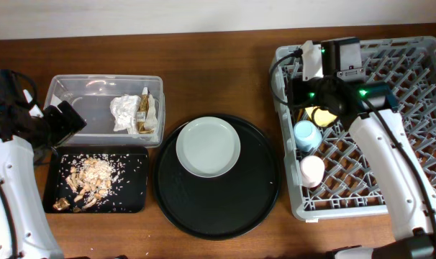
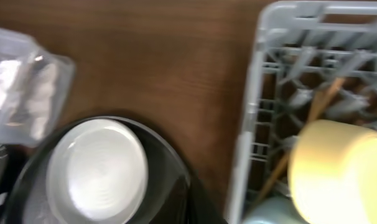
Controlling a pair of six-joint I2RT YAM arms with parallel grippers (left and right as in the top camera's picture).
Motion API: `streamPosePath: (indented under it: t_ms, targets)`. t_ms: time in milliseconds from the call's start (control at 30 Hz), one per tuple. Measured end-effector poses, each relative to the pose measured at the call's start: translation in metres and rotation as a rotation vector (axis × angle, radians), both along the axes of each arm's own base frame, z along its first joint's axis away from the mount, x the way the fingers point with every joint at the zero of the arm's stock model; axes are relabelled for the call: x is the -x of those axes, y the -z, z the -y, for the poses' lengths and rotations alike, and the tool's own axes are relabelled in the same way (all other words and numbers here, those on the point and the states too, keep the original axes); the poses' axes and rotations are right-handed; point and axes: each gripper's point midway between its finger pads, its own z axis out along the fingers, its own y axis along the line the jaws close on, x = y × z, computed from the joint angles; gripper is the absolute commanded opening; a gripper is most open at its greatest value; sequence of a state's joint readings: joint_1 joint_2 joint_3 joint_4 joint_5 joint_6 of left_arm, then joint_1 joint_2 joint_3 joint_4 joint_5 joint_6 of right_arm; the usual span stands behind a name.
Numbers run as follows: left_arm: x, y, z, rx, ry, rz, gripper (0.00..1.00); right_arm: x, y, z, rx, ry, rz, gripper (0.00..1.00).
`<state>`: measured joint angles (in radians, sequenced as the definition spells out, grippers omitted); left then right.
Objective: Sort waste into correct bins and load items into the dishwasher rack
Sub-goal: 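Reach the right gripper to the white plate and grasp its rim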
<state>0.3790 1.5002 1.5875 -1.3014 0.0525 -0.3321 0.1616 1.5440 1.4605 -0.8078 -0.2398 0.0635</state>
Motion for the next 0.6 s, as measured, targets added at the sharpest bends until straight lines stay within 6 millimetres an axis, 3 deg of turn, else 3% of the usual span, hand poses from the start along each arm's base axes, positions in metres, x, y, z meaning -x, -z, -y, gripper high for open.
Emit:
streamPosePath:
  t_ms: [100,233,333,467,600]
  targets:
    - [0.000,0.000,0.000,0.000,0.000,0.000,0.99,0.007,0.009,-0.026,-0.017,-0.073,-0.034,0.05]
    - [0.000,0.000,0.000,0.000,0.000,0.000,0.99,0.019,0.041,-0.074,-0.011,-0.193,-0.121,0.11]
    - [0.000,0.000,0.000,0.000,0.000,0.000,0.99,0.033,0.077,-0.120,0.011,-0.303,-0.199,0.18]
    - [0.000,0.000,0.000,0.000,0.000,0.000,0.99,0.057,0.121,-0.165,0.051,-0.420,-0.284,0.22]
    - [0.000,0.000,0.000,0.000,0.000,0.000,0.99,0.094,0.169,-0.215,0.103,-0.560,-0.354,0.25]
